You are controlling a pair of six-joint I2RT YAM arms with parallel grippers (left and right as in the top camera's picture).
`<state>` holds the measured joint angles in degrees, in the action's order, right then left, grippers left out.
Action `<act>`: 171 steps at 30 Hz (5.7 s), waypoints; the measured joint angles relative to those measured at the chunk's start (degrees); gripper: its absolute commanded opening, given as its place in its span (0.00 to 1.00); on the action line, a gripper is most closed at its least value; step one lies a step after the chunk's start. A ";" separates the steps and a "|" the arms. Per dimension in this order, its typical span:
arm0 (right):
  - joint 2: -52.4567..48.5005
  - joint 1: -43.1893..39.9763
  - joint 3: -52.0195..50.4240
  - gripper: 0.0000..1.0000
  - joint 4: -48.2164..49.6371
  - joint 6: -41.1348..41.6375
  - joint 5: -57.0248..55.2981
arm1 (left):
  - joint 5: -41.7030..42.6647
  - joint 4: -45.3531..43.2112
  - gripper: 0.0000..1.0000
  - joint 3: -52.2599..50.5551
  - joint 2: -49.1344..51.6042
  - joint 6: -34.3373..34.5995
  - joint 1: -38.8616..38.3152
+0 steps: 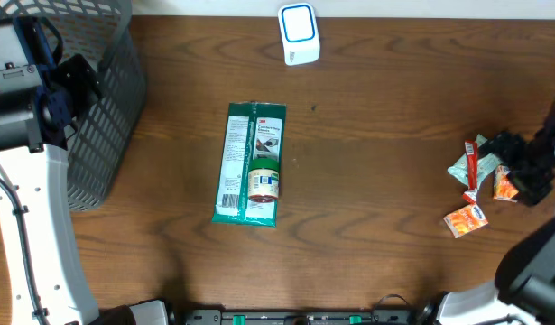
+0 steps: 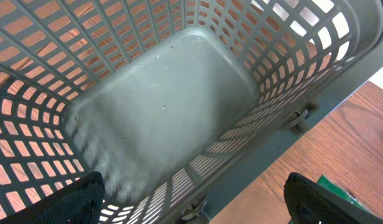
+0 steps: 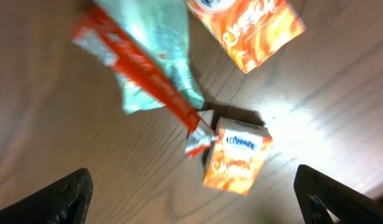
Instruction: Scan the item barcode
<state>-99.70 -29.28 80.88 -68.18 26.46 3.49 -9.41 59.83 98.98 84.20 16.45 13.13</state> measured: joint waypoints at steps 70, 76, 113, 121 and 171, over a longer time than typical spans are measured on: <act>2.75 69.99 -4.44 0.99 30.27 -6.40 9.29 | 0.00 0.00 0.92 0.00 0.00 0.00 0.00; -4.92 70.88 -4.44 0.99 33.24 -4.00 7.72 | 0.00 0.00 0.92 0.00 0.00 0.00 0.00; -12.20 73.90 -4.44 0.61 36.30 8.90 -3.61 | 0.00 0.00 0.93 0.00 0.00 0.00 0.00; -11.63 73.18 -4.44 0.57 33.97 4.68 -5.03 | 0.00 0.00 0.92 0.00 0.00 0.00 0.00; -10.75 62.79 -4.98 0.90 30.82 23.61 -4.07 | 0.00 0.00 0.93 0.00 0.00 0.00 0.00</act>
<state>-110.45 33.52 75.90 -37.36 50.06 -0.58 -9.41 59.83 98.98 84.20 16.45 13.13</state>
